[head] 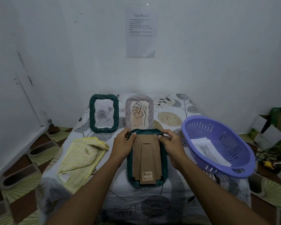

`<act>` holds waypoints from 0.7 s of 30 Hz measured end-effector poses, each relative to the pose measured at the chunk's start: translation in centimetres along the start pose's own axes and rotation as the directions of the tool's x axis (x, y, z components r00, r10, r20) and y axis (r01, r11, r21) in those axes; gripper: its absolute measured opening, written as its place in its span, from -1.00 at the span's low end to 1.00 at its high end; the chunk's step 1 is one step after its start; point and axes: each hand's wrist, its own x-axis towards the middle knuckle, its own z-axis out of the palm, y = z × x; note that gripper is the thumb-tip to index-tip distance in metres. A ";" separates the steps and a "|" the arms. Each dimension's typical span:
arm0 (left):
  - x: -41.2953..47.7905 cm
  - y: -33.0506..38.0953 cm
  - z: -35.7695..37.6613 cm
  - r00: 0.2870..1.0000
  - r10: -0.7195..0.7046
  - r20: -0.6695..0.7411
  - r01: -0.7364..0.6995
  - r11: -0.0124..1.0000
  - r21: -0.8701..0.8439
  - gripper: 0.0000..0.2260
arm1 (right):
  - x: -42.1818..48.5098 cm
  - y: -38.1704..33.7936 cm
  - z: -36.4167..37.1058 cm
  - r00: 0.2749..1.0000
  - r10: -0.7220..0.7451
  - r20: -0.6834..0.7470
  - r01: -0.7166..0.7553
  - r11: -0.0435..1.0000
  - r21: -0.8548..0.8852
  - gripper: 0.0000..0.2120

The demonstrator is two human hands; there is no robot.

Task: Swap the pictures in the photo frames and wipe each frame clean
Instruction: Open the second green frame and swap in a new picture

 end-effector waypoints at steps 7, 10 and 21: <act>0.2 -0.5 0.7 1.000 0.007 -0.024 -0.009 0.998 -0.055 -0.80 | 0.5 0.7 1.3 0.994 0.042 -0.099 -0.035 0.997 0.076 -0.96; 0.3 -0.8 0.7 1.000 -0.007 -0.012 0.006 0.997 -0.077 -0.80 | 0.9 1.0 1.7 0.990 0.085 -0.113 -0.074 0.992 0.106 -0.90; 0.1 -3.7 -1.1 0.987 -0.148 0.067 0.147 0.989 0.010 -0.76 | 2.2 2.4 1.0 0.996 0.071 -0.045 -0.078 0.981 -0.179 -0.71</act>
